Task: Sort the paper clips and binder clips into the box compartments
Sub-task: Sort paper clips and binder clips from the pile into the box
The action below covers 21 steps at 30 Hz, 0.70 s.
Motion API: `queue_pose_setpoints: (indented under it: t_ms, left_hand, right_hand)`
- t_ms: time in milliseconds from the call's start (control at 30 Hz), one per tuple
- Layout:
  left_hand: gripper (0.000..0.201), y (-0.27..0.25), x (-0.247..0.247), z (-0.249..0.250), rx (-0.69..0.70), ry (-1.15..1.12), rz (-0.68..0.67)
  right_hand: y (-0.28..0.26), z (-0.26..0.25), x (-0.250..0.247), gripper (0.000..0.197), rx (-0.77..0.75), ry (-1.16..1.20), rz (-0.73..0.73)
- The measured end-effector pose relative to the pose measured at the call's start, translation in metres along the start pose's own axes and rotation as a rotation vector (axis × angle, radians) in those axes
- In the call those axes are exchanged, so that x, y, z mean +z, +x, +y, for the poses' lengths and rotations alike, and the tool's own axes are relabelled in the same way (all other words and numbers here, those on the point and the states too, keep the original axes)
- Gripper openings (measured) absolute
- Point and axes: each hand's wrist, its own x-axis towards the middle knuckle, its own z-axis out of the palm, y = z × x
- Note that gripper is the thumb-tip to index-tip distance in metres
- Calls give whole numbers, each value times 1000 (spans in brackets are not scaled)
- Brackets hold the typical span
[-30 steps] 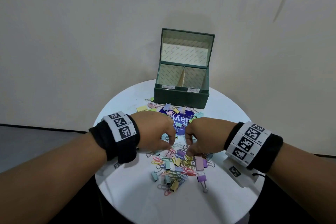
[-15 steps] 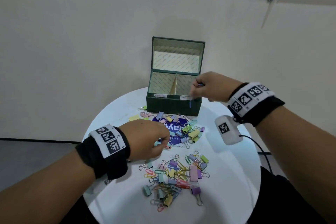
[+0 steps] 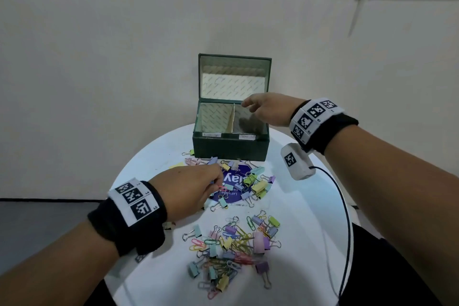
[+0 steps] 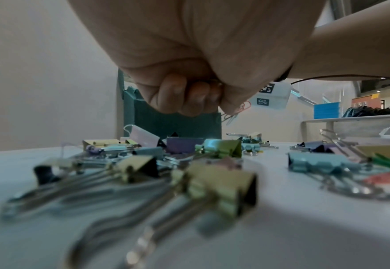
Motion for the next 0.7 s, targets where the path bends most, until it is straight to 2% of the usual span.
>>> queue_pose_setpoints:
  t_ms: [133, 233, 300, 333, 400, 467, 500, 600, 700]
  left_hand:
    - [7, -1, -3, 2, -34, -12, -24]
    - [8, -2, -3, 3, -49, -8, -22]
    - [11, 1, -6, 4, -54, 35, -65]
    - [16, 5, -10, 4, -55, 64, -113]
    - [20, 13, -28, 6, -70, 51, -171]
    - [16, 31, -51, 9, -62, 32, -117]
    - [13, 43, -62, 10, -49, 30, -62]
    - [15, 87, -83, 10, -28, 70, 58]
    - [16, 130, -87, 12, -32, 174, 46]
  right_hand:
    - [-6, 6, 4, 59, -56, 57, 32]
    - [-15, 16, 5, 58, -105, 147, 199]
    - [-28, 25, 10, 43, -122, 243, 333]
    - [-38, 31, 15, 34, -117, 274, 346]
    - [-59, 43, 29, 23, -86, 200, 206]
    - [-75, 56, 44, 19, -45, -27, 5]
    - [-80, 62, 50, 18, -32, -127, -47]
    - [-87, 66, 60, 17, -24, -159, -60]
    - [-87, 60, 69, 14, -56, -105, -45]
